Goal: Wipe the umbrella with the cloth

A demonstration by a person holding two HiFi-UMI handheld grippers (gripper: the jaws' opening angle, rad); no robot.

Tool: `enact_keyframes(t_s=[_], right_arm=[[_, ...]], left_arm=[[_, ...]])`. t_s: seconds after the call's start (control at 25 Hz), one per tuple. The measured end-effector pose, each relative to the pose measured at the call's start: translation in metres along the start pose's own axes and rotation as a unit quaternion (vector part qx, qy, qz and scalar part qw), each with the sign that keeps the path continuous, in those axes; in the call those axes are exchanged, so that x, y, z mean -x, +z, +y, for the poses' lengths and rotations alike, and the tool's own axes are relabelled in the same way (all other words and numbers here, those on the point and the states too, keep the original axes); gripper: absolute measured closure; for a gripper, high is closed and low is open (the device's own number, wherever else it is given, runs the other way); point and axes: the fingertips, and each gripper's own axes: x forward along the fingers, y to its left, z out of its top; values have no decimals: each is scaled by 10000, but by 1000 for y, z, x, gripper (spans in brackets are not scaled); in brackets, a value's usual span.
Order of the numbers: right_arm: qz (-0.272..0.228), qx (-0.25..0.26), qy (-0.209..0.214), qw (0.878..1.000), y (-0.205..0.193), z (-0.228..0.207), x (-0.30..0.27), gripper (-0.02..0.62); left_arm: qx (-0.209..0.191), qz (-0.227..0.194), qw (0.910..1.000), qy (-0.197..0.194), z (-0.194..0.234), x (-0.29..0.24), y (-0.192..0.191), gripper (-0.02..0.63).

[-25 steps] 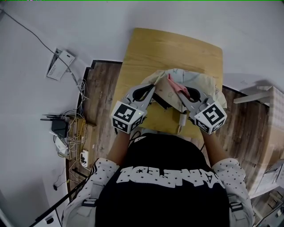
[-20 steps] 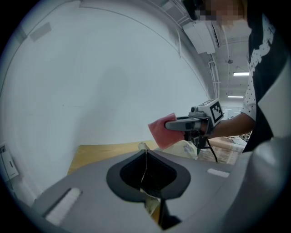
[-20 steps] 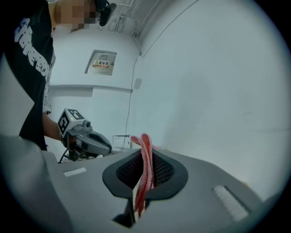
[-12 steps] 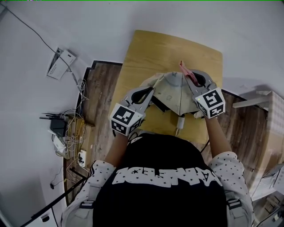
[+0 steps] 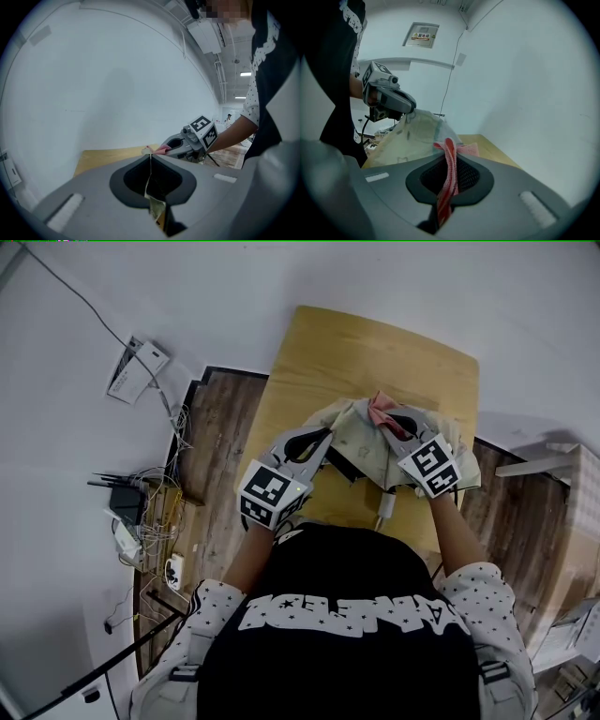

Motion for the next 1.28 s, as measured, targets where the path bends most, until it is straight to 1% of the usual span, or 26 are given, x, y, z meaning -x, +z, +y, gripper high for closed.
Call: enact_keyframes(t_s=[0.12, 0.4, 0.72, 1.28], right_arm=[[-32, -115, 53, 9999, -2, 6, 1, 575], [-56, -269, 132, 9995, -5, 23, 8, 575], [-58, -414, 196, 9989, -13, 46, 20, 575], [-59, -687, 493, 9964, -25, 96, 32, 575]], left_arm=[[-36, 11, 10000, 5, 2, 0, 0, 597], [47, 2, 10000, -25, 3, 0, -2, 597], [22, -83, 9998, -165, -2, -3, 4, 597], [38, -79, 9998, -184, 1, -4, 4, 597]])
